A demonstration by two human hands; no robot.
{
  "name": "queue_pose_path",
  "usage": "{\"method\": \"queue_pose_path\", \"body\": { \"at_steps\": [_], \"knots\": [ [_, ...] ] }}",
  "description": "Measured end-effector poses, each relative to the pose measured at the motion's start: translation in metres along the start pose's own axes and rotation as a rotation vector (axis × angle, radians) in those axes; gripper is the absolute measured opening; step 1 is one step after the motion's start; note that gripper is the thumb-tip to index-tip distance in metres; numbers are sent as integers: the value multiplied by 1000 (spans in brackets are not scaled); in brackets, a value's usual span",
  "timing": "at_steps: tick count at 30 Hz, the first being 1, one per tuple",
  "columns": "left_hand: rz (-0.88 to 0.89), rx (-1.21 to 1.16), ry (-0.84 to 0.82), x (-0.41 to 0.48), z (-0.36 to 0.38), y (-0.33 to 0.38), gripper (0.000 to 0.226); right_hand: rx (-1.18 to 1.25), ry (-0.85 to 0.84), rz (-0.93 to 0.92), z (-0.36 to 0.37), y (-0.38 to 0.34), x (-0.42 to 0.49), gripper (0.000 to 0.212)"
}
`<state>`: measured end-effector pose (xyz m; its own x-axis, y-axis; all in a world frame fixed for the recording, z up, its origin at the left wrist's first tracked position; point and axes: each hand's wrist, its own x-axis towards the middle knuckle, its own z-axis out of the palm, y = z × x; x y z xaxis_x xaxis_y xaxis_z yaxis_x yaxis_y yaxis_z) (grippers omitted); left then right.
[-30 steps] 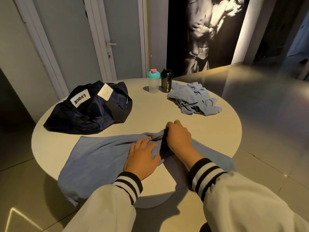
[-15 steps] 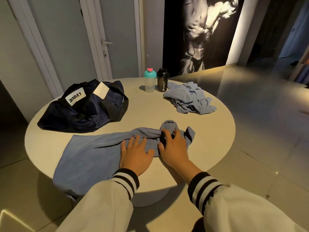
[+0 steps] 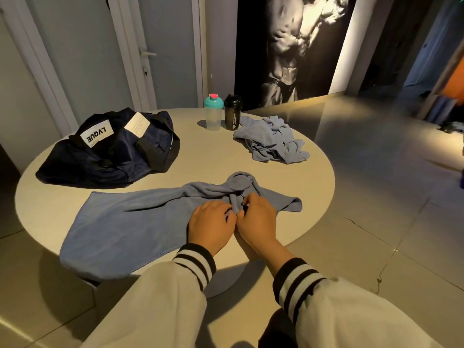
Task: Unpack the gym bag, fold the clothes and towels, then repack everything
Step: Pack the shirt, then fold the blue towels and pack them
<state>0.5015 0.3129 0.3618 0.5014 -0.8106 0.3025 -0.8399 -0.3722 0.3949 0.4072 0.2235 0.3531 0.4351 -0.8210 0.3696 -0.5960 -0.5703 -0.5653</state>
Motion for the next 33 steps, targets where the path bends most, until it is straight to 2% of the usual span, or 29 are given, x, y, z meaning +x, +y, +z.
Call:
{"method": "queue_pose_path", "body": {
  "at_steps": [3, 5, 8, 10, 12, 14, 15, 17, 21, 22, 24, 26, 30, 33],
  "knots": [
    [43, 71, -79, 4, 4, -10, 38, -184, -50, -39, -2, 14, -2, 17],
    [88, 40, -91, 7, 5, -11, 28, -316, -137, -36, -8, 19, 5, 23],
    [167, -84, -104, 6, 1, -11, 16, -382, -230, 114, -27, 35, 27, 47],
    [194, -142, -133, 3, 0, -9, 16, -365, -244, 197, -38, 43, 35, 54],
    [206, -146, -163, 1, 1, -8, 17, -337, -183, 164, -38, 41, 34, 42],
    [185, -180, -159, 1, -1, -8, 20, -245, -25, 71, -30, 33, 27, 20],
    [175, -200, -152, 2, -2, -6, 22, -206, 32, 49, -27, 31, 24, 16],
    [158, -210, -148, 1, -2, -4, 26, -181, 38, 25, -24, 30, 19, 21],
    [131, -165, -54, -2, 0, -1, 15, -213, -175, -84, -19, 35, 15, 45],
    [109, -133, -60, -2, 1, 0, 19, -221, -216, -105, -18, 36, 16, 51],
    [82, -14, -150, 1, 4, -1, 44, -230, -284, -112, -16, 38, 18, 57],
    [54, 112, -261, 10, 5, 0, 57, -247, -329, -103, -15, 38, 21, 57],
    [-68, 188, -454, 30, -7, 14, 62, -267, -283, -77, -14, 37, 19, 57],
    [-52, 151, -404, 29, -3, 25, 55, -302, -260, -85, -18, 40, 15, 53]
  ]
}}
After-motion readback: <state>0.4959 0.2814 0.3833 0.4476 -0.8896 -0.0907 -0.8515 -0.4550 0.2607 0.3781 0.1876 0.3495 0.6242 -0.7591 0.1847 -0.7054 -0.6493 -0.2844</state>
